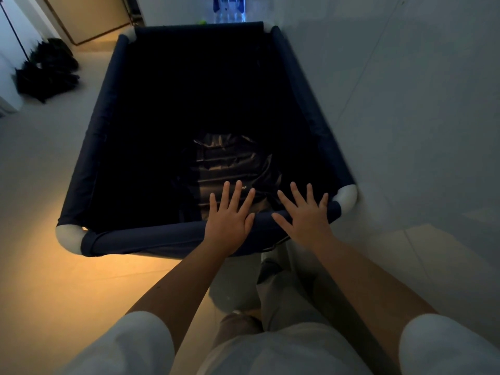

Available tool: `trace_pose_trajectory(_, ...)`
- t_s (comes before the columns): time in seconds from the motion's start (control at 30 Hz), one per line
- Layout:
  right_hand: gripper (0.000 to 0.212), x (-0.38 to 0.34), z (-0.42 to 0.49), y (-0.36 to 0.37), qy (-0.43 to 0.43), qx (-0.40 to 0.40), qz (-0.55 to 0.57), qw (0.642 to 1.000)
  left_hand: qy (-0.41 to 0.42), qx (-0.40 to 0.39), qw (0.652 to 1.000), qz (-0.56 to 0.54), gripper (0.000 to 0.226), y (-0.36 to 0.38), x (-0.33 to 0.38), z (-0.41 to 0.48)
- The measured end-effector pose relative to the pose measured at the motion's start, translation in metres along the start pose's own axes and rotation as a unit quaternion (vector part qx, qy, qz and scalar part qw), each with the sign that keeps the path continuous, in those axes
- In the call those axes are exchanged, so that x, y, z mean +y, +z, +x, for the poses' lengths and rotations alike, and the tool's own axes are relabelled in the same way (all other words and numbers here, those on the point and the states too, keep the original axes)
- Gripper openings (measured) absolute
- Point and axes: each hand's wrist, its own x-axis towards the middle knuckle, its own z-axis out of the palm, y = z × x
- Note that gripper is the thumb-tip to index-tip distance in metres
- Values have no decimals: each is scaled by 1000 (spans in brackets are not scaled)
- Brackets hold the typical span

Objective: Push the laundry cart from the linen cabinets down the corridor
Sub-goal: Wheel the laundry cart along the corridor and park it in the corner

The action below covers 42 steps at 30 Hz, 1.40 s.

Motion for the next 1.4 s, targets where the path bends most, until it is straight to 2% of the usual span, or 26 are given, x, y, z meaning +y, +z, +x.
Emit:
trace_pose_trajectory(0.47, 61, -3, -3, -7, 2, -10, 10, 1000, -9, 25, 1000, -16, 57, 4, 0, 0)
trace_pose_trajectory(0.83, 69, -12, 1, -5, 29, -14, 26, 999, -60, 40, 997, -41, 57, 4, 9, -4)
trace_pose_trajectory(1.03, 67, -25, 14, -2, -16, -46, 17, 999, -92, 59, 991, -75, 58, 1, 7, -8)
trace_pose_trajectory(1.4, 67, -56, 49, 0, -86, -75, 31, 993, -160, 74, 982, -69, 59, -3, -25, 1)
